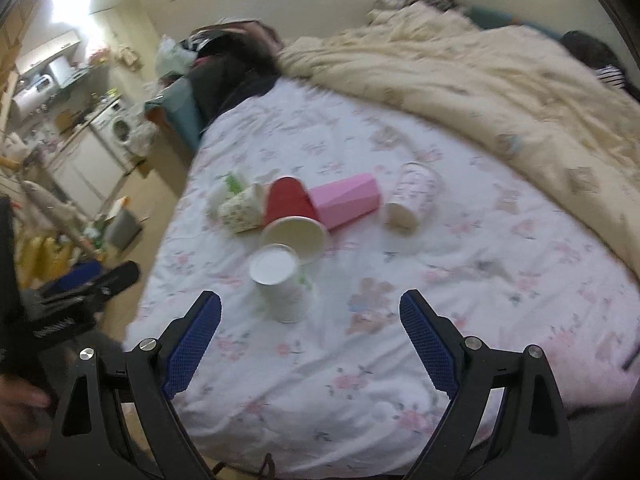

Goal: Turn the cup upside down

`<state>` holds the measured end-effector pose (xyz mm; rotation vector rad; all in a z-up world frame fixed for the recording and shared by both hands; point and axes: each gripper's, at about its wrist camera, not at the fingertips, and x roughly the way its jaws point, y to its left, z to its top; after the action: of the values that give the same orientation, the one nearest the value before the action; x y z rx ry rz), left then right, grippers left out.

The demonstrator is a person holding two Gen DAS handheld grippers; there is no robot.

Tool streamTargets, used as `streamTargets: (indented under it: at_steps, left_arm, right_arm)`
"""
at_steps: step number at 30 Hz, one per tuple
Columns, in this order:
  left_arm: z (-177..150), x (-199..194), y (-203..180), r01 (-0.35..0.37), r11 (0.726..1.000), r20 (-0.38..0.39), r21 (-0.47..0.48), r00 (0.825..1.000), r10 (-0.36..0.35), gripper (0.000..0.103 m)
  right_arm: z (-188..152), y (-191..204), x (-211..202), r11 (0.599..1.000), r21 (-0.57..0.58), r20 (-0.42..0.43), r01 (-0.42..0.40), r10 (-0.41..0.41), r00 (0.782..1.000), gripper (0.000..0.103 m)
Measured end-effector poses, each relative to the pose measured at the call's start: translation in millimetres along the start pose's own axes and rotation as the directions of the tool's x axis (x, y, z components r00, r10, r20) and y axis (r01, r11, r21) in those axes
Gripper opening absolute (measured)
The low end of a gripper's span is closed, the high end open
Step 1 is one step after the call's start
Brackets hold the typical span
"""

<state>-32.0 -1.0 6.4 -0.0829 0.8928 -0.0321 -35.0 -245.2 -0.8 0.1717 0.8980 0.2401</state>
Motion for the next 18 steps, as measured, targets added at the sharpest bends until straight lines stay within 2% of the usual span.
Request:
streamTargets:
  at_steps: [6, 10, 18]
  left_arm:
    - [-15.3, -3.2, -6.5, -0.026, 0.999, 0.017, 0.031, 1.000, 0.025, 0.101]
    - [-19.0, -1.7, -12.8, -0.055, 0.995, 0.038, 0.079, 0.998, 0.052, 0.101]
    - [-22.2, -2.1, -16.8, -0.039, 0.995, 0.044, 0.090, 0.998, 0.035, 0.101]
  right_arm:
    - [-21.7, 9.6, -9.7, 0.994, -0.048, 0.082, 0.102, -0.098, 0.992, 0.093]
    - [-25.5, 12.8, -0.9, 0.993, -0.059, 0.071, 0.104, -0.100, 0.992, 0.093]
    - [-24.2, 6.3, 8.9, 0.995, -0.028, 0.045, 0.100, -0.099, 0.994, 0.093]
